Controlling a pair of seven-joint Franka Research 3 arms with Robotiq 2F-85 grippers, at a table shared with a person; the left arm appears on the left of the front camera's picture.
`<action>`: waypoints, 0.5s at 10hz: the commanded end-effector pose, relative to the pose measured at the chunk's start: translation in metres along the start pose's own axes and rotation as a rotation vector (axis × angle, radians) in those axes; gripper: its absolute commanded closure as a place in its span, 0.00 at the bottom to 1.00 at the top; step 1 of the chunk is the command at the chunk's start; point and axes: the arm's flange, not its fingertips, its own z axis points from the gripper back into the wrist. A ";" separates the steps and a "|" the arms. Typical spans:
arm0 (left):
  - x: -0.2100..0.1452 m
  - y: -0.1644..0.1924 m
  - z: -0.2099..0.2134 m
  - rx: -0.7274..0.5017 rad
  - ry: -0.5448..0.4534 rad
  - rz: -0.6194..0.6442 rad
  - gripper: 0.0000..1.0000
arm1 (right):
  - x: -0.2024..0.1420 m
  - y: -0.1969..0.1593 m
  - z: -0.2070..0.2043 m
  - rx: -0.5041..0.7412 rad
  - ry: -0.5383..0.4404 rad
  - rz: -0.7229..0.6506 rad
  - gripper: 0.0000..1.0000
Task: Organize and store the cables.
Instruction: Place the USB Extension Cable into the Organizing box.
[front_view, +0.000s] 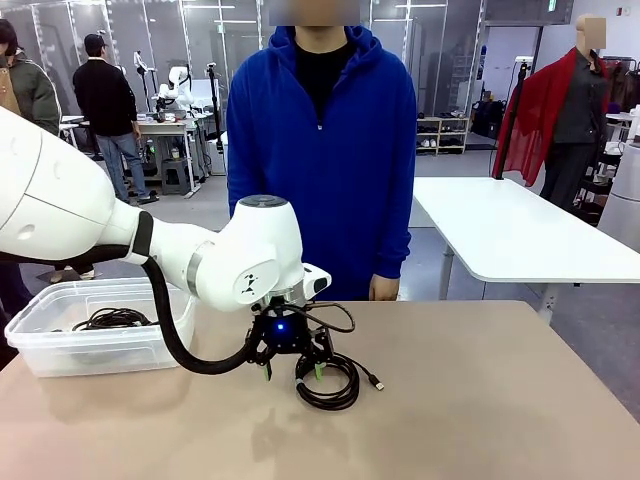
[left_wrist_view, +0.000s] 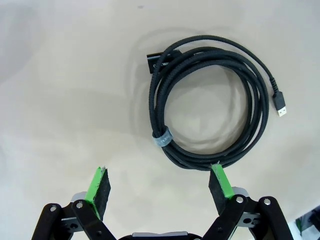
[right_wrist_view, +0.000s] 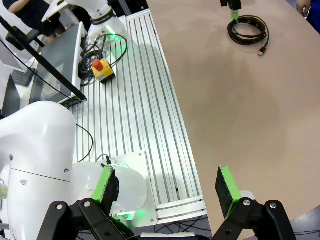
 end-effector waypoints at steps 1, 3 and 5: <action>0.011 -0.017 -0.006 0.050 0.051 0.044 0.00 | 0.002 0.000 0.002 -0.001 -0.008 0.000 0.00; 0.011 -0.026 -0.015 0.081 0.086 0.070 0.00 | 0.002 0.000 0.002 -0.001 -0.008 0.000 0.00; 0.011 -0.031 -0.019 0.120 0.061 0.092 0.00 | 0.002 0.000 0.002 -0.001 -0.008 0.000 0.00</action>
